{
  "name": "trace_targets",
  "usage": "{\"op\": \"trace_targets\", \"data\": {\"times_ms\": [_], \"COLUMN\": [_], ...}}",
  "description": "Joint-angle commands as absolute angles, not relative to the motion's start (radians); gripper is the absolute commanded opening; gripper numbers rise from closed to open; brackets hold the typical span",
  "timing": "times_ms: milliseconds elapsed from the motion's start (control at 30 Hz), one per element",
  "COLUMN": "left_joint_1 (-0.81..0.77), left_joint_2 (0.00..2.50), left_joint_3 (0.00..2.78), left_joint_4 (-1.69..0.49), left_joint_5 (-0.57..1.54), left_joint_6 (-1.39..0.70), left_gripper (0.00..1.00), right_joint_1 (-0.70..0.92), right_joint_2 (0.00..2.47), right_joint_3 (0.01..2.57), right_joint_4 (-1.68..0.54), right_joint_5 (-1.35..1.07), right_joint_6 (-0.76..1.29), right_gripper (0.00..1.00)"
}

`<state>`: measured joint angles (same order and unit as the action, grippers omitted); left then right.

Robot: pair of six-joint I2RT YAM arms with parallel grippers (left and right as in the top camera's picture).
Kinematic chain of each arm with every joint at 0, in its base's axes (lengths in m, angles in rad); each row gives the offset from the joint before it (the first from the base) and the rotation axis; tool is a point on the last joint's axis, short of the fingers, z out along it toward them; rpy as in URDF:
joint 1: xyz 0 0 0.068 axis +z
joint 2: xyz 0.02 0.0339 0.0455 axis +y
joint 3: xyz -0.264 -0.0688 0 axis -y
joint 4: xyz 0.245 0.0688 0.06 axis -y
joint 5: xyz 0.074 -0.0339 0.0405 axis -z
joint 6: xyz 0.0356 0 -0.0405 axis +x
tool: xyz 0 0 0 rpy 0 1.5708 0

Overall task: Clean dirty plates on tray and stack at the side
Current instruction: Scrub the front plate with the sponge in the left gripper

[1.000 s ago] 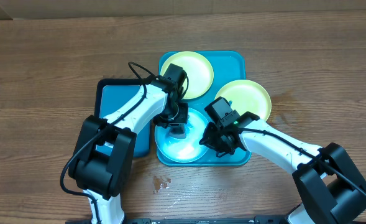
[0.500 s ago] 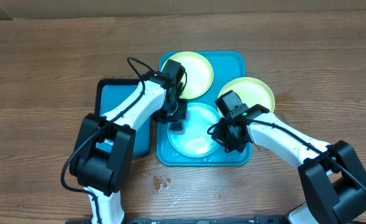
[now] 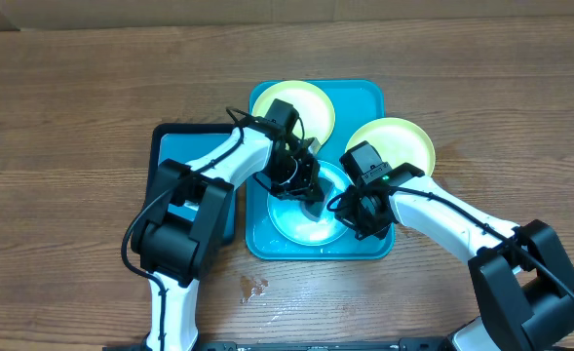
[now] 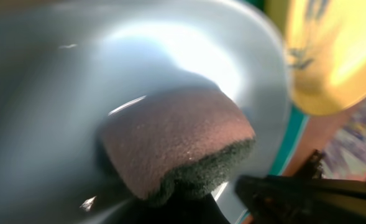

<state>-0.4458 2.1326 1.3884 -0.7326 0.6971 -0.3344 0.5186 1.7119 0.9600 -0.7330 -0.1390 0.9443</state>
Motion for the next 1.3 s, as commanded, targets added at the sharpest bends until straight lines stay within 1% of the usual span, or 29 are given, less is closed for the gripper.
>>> {"op": "trace_targets", "data": {"times_ms": [0,200,267,400,467,600,633,733,833,933,1000,1100,1133,1167,1200,1267], "left_joint_1": [-0.495,-0.545,-0.550,-0.532,-0.505,-0.451,-0.439,-0.430,-0.438,-0.448,-0.449,-0.451,-0.452,-0.454,-0.455,-0.460], "left_joint_2": [2.170,2.171,2.171,2.171,2.169,2.156,2.148,2.128,2.113,2.111,2.111,2.112,2.112,2.112,2.112,2.112], "left_joint_3": [1.378,1.378,1.378,1.378,1.379,1.409,1.427,1.470,1.512,1.533,1.533,1.533,1.533,1.533,1.533,1.523], "left_joint_4": [-0.680,-0.650,-0.678,-0.802,-0.851,-0.948,-0.987,-1.055,-1.114,-1.131,-1.116,-1.065,-1.039,-1.012,-0.974,-0.924], "left_joint_5": [0.808,0.804,0.757,0.553,0.488,0.334,0.266,0.139,-0.035,-0.186,-0.248,-0.229,-0.188,-0.124,0.016,0.213], "left_joint_6": [-0.360,-0.391,-0.414,-0.576,-0.602,-0.599,-0.596,-0.559,-0.548,-0.545,-0.534,-0.487,-0.471,-0.452,-0.432,-0.430], "left_gripper": [0.04,0.04,0.04,0.04,0.04,0.04,0.04,0.04,0.04,0.04,0.04,0.04,0.04,0.04,0.04,0.04], "right_joint_1": [0.516,0.516,0.516,0.516,0.516,0.516,0.516,0.516,0.516,0.516,0.516,0.516,0.516,0.516,0.516,0.516], "right_joint_2": [1.715,1.715,1.715,1.715,1.715,1.715,1.715,1.715,1.715,1.715,1.715,1.715,1.715,1.715,1.715,1.715], "right_joint_3": [0.953,0.953,0.953,0.953,0.953,0.953,0.953,0.953,0.953,0.953,0.953,0.953,0.953,0.953,0.953,0.953], "right_joint_4": [-0.709,-0.710,-0.710,-0.712,-0.713,-0.712,-0.712,-0.712,-0.712,-0.712,-0.712,-0.712,-0.712,-0.712,-0.712,-0.712], "right_joint_5": [-0.129,-0.131,-0.133,-0.135,-0.136,-0.136,-0.136,-0.136,-0.136,-0.136,-0.136,-0.136,-0.136,-0.136,-0.136,-0.136], "right_joint_6": [0.934,0.922,0.918,0.918,0.915,0.915,0.915,0.915,0.915,0.915,0.915,0.915,0.915,0.915,0.915,0.915], "right_gripper": [0.04,0.04,0.04,0.04,0.04,0.04,0.04,0.04,0.04,0.04,0.04,0.04,0.04,0.04,0.04,0.04]}}
